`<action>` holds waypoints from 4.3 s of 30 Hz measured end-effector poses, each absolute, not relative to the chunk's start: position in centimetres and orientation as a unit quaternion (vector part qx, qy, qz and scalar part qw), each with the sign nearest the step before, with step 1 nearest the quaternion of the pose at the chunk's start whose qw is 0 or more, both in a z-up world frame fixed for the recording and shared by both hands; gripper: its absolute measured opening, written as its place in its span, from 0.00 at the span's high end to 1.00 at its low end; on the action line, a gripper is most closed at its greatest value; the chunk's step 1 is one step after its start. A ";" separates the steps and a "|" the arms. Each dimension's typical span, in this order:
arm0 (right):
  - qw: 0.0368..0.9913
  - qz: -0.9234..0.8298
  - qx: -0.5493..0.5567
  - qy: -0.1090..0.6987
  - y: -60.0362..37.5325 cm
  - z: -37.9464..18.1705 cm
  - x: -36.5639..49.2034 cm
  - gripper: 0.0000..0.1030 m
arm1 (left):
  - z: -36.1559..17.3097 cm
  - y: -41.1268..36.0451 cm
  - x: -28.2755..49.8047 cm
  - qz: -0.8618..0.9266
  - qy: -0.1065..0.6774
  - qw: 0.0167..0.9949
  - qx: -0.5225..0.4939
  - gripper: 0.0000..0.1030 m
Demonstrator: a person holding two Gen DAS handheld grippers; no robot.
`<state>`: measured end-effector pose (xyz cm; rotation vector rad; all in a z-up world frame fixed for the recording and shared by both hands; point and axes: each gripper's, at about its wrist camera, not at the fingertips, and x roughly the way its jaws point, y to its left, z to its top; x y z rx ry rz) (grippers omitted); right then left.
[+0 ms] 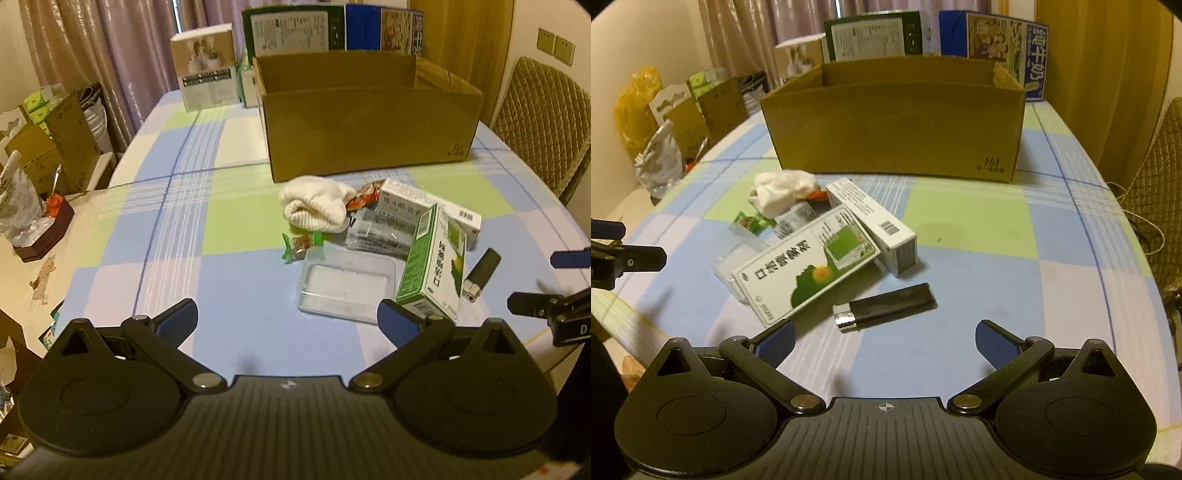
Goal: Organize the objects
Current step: 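Grasp the black lighter with the right gripper while the left grasps the clear container, then carry the lighter and clear container into the box and release both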
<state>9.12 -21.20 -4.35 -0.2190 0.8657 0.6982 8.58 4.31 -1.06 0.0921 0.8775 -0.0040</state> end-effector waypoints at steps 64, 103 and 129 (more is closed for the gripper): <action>0.835 0.340 -0.138 0.410 -20.0 -8.0 13.2 0.23 | -7.3 2.4 16.0 -0.010 0.476 0.879 0.003 0.17; 0.882 0.309 -0.066 0.350 -22.2 1.8 12.1 0.23 | 3.1 0.4 13.0 -0.045 0.378 0.924 0.021 0.19; 0.886 0.324 -0.063 0.326 -19.6 9.2 20.8 0.23 | 8.1 0.8 20.3 -0.084 0.365 0.926 0.043 0.19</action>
